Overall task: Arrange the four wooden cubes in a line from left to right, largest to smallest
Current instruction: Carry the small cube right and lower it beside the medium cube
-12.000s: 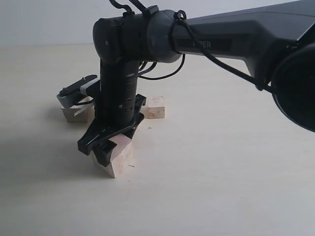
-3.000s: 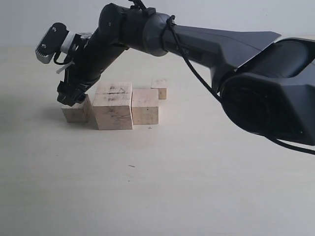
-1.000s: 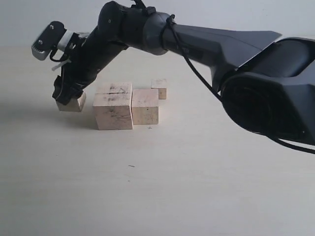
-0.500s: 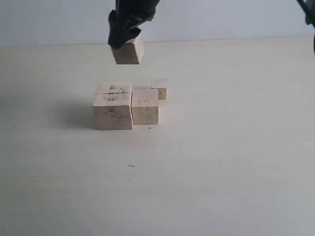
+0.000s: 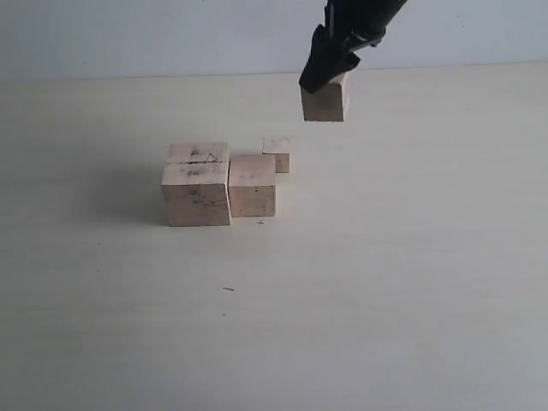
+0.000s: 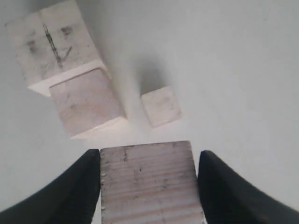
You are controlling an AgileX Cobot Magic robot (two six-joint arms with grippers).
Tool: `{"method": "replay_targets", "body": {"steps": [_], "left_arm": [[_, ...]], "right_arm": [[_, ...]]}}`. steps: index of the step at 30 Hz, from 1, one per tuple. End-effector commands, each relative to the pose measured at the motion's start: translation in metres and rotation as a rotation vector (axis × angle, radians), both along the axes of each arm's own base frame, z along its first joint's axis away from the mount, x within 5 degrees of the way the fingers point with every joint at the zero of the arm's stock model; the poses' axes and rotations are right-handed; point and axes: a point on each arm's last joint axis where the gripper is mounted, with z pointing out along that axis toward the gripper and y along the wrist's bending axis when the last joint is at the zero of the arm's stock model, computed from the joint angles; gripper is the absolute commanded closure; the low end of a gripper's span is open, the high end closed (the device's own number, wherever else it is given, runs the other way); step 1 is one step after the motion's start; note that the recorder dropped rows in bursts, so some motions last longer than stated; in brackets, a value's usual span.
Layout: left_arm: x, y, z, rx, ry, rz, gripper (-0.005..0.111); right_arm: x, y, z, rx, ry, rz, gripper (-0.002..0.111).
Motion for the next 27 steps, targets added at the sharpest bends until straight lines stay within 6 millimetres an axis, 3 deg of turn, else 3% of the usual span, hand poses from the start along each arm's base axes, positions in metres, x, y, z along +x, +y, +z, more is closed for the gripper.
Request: {"method": "replay_targets", "body": {"steps": [1,11,17,27], "left_arm": [[0.000,0.000,0.001,0.002,-0.009,-0.008,0.107],[0.000,0.000,0.001,0.002,-0.009,-0.008,0.107],[0.000,0.000,0.001,0.002,-0.009,-0.008,0.107],[0.000,0.000,0.001,0.002,-0.009,-0.008,0.107]], "right_arm": [[-0.019,-0.006,-0.016,0.001,0.079,0.048,0.108],[-0.040,-0.008,-0.074,0.068,0.051,0.201,0.108],[-0.034,-0.001,-0.098,0.118,0.010,0.294,0.108],[-0.026,0.001,-0.129,0.095,0.023,0.245,0.108]]}}
